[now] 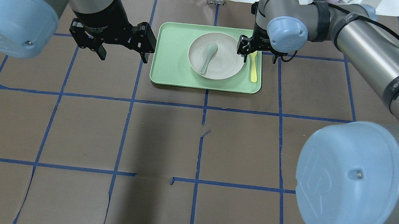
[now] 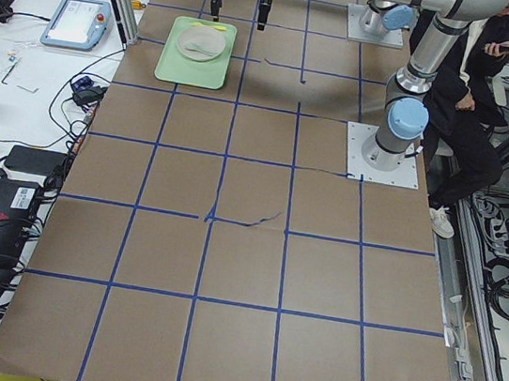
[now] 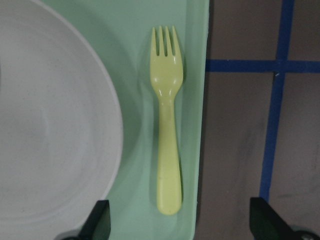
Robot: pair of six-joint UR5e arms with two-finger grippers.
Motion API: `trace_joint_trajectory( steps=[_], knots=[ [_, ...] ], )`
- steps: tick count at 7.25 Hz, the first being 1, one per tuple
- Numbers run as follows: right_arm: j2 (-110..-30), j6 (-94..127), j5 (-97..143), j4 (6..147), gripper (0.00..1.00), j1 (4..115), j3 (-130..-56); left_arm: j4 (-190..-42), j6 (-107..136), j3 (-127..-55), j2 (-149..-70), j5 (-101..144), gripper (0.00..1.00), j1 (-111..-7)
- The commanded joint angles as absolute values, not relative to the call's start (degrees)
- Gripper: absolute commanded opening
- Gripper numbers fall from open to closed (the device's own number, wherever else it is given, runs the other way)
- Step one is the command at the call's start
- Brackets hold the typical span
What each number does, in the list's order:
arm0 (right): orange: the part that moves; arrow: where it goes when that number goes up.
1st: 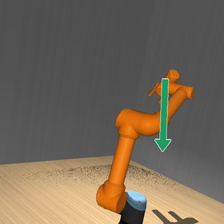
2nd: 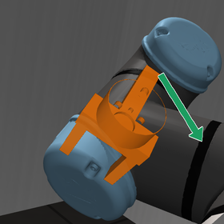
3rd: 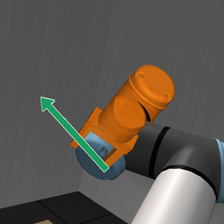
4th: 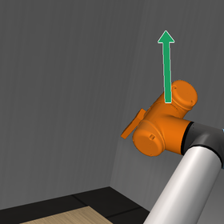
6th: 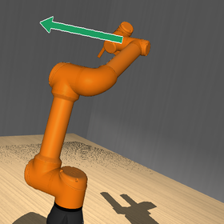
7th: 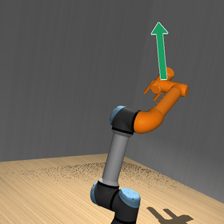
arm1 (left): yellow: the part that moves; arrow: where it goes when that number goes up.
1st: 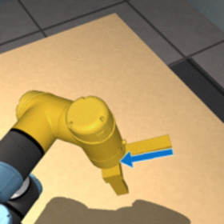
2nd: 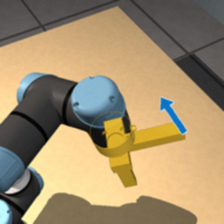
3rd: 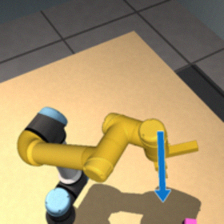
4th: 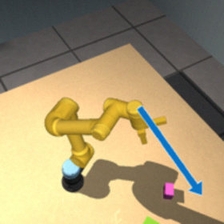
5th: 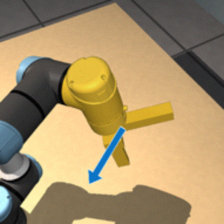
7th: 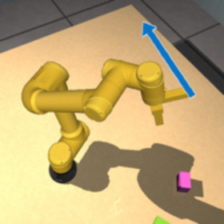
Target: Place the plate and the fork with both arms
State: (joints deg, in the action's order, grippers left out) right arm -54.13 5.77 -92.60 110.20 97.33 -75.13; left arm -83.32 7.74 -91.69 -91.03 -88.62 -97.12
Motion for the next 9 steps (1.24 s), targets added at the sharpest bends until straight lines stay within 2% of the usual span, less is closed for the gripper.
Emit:
trace_joint_trajectory(
  steps=[1,3,5,6,9],
  knots=[
    [-66.29,5.97,-92.9,100.17,1.0,97.21,-78.21,-83.32,7.73,-91.76,-90.97,-88.59,1.0,-97.12],
    [-78.08,7.2,-92.29,93.56,1.0,97.12,-81.46,-83.32,7.73,-91.76,-90.97,-88.68,1.0,-97.12],
    [-85.57,9.31,-92.46,90.37,1.0,96.5,-84.62,-83.32,7.65,-91.93,-90.79,-88.77,1.0,-97.12],
    [-86.56,9.23,-92.46,89.57,1.0,96.5,-87.68,-83.32,7.65,-91.93,-90.88,-88.77,1.0,-97.12],
    [-87.1,9.4,-92.64,89.83,1.0,96.42,-88.86,-83.32,7.65,-91.76,-90.53,-88.77,1.0,-96.94]
  ],
)
